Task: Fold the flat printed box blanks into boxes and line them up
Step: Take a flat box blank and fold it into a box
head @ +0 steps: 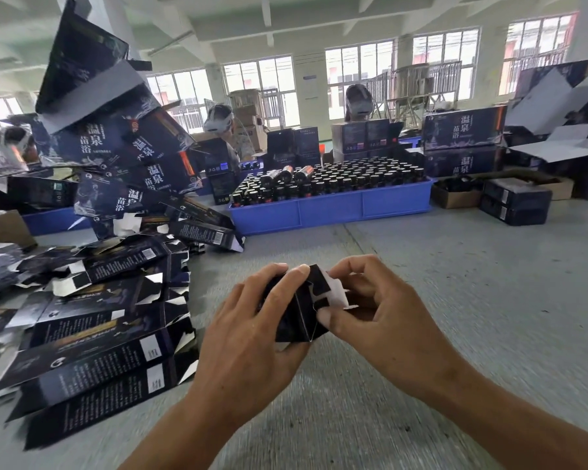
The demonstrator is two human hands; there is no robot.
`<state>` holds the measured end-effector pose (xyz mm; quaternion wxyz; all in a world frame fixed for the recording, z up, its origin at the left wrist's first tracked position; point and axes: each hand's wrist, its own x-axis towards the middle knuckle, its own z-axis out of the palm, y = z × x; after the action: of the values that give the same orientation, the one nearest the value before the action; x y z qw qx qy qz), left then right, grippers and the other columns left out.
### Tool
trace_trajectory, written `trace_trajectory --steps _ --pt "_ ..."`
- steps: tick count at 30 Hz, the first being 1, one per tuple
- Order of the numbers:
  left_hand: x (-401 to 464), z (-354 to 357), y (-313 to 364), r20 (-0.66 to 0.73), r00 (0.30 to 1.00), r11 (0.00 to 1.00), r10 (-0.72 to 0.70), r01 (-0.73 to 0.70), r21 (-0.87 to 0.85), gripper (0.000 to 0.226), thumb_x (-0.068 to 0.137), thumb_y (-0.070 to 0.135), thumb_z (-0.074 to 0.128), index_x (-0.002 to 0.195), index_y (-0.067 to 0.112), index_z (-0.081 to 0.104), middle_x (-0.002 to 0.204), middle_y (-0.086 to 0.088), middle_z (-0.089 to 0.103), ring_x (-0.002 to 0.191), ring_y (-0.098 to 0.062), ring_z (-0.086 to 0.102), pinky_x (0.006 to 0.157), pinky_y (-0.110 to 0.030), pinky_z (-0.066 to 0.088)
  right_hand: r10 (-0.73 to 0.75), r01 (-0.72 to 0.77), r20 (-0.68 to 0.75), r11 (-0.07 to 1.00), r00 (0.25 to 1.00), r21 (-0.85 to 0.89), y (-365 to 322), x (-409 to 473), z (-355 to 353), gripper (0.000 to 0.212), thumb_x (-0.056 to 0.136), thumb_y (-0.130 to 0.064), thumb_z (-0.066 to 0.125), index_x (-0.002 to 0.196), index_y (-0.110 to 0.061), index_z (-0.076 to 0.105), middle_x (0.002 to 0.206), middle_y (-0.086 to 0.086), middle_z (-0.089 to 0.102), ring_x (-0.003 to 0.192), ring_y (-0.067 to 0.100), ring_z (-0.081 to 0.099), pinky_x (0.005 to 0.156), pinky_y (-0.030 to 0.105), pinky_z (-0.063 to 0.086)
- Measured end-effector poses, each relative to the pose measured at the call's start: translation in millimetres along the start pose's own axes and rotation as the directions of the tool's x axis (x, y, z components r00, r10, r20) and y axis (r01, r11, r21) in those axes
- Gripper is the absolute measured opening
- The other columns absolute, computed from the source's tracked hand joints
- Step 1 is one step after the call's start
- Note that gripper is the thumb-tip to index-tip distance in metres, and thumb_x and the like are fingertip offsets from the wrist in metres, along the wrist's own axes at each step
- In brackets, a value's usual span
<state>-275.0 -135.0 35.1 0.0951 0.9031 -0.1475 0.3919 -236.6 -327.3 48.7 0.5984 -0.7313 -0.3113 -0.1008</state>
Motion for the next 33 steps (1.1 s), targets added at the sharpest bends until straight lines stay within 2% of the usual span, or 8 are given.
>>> trace_trajectory --steps 4,8,11,15,21,27,30,33 --pt "0 -1 -1 -0.043 0.999 1.000 -0.010 0.011 0.000 0.090 0.074 0.045 0.083 0.147 0.030 0.033 0.140 0.004 0.047 0.116 -0.021 0.056 0.082 -0.039 0.057 -0.005 -0.004 0.082 0.994 0.997 0.112 -2 -1 -3 0.037 0.089 -0.020 0.069 0.119 -0.041 0.064 0.117 -0.024 0.069 0.109 -0.001 0.066 0.088 0.013 0.053" --pt "0 -1 -2 -0.054 0.999 1.000 -0.004 0.005 0.023 0.095 0.071 0.042 0.086 0.147 0.030 0.031 0.140 0.004 0.047 0.116 -0.020 0.054 0.083 -0.039 0.056 0.020 -0.038 0.081 0.974 0.996 0.224 -4 3 -6 0.033 0.098 -0.007 0.059 0.118 -0.030 0.072 0.111 -0.014 0.074 0.108 0.006 0.069 0.090 0.020 0.056" --pt "-1 1 1 -0.055 0.998 0.999 0.013 -0.011 0.034 0.090 0.074 0.042 0.086 0.146 0.027 0.034 0.139 0.001 0.049 0.116 -0.023 0.057 0.084 -0.043 0.057 0.047 -0.060 0.071 0.980 0.996 0.190 -2 4 -5 0.030 0.092 -0.013 0.070 0.114 -0.033 0.072 0.109 -0.015 0.075 0.103 0.004 0.071 0.085 0.019 0.058" --pt "-1 2 6 -0.061 0.998 0.999 0.028 -0.027 0.026 0.093 0.075 0.044 0.083 0.151 0.025 0.032 0.139 0.003 0.047 0.118 -0.019 0.054 0.089 -0.037 0.053 0.153 -0.164 0.063 0.958 0.986 0.236 3 5 -2 0.040 0.083 -0.016 0.079 0.117 -0.034 0.066 0.107 -0.015 0.075 0.101 0.006 0.072 0.085 0.028 0.060" --pt "0 4 10 -0.071 0.997 0.998 -0.025 0.028 0.049 0.099 0.075 0.047 0.078 0.154 0.014 0.028 0.134 -0.001 0.055 0.116 -0.017 0.051 0.088 -0.035 0.048 0.170 -0.177 0.050 0.950 0.984 0.256 4 5 -2 0.017 0.085 -0.017 0.077 0.101 -0.022 0.076 0.094 -0.010 0.078 0.091 0.009 0.075 0.079 0.022 0.060" --pt "-2 8 12 -0.065 0.998 0.999 -0.007 0.010 0.036 0.094 0.077 0.046 0.080 0.151 0.015 0.031 0.138 -0.004 0.055 0.123 -0.021 0.050 0.094 -0.042 0.051 0.140 -0.135 -0.053 0.986 0.989 0.097 1 5 0 0.013 0.084 -0.016 0.078 0.095 -0.022 0.075 0.087 -0.014 0.076 0.083 0.003 0.074 0.076 0.017 0.059" --pt "-2 8 11 -0.078 0.997 1.000 -0.012 0.013 0.009 0.094 0.075 0.048 0.078 0.150 0.015 0.032 0.139 -0.002 0.051 0.123 -0.019 0.048 0.095 -0.037 0.047 0.145 -0.140 -0.029 0.982 0.989 0.130 0 5 -3 0.013 0.084 -0.015 0.078 0.097 -0.020 0.075 0.087 -0.012 0.077 0.082 0.004 0.074 0.069 0.015 0.057" --pt "-2 8 10 -0.097 0.995 0.999 -0.028 0.024 -0.043 0.093 0.074 0.048 0.076 0.150 0.016 0.033 0.140 0.003 0.045 0.121 -0.017 0.048 0.095 -0.035 0.044 0.144 -0.147 0.031 0.977 0.989 0.156 -2 6 -6 0.015 0.086 -0.017 0.076 0.101 -0.020 0.074 0.090 -0.009 0.077 0.085 0.007 0.074 0.071 0.018 0.057"
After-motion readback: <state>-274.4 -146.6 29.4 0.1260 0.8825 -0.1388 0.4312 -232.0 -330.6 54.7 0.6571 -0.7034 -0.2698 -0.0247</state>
